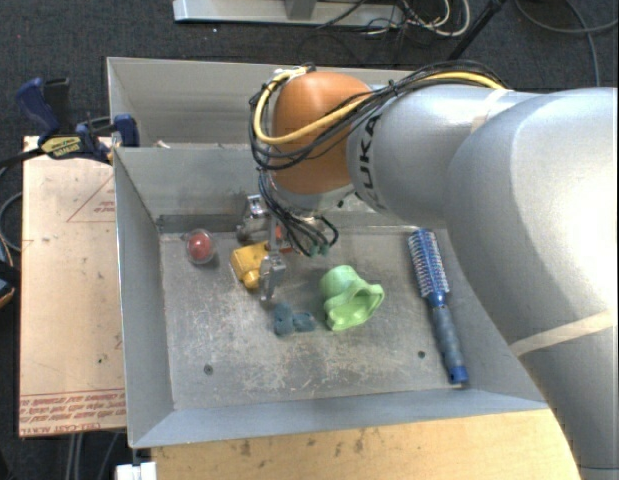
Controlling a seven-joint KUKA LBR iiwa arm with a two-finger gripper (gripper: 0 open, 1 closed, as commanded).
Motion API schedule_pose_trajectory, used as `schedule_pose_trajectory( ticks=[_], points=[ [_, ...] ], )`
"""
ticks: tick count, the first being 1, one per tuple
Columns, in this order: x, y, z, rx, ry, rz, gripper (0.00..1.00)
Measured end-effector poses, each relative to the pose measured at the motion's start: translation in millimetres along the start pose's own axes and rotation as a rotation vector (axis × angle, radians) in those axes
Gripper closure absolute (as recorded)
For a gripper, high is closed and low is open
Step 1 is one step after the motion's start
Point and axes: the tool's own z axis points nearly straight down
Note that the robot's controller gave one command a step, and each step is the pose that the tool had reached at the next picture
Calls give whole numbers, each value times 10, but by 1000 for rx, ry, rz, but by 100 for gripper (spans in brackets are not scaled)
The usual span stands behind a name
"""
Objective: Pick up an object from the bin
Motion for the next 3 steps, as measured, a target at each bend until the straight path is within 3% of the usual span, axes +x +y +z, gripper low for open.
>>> schedule_pose_trajectory(
  ticks=[1, 3],
  points=[
    [-8, 0, -16, 0, -1, 0, 100],
    [-31, -4, -219, 0, -1, 4, 100]
  ],
)
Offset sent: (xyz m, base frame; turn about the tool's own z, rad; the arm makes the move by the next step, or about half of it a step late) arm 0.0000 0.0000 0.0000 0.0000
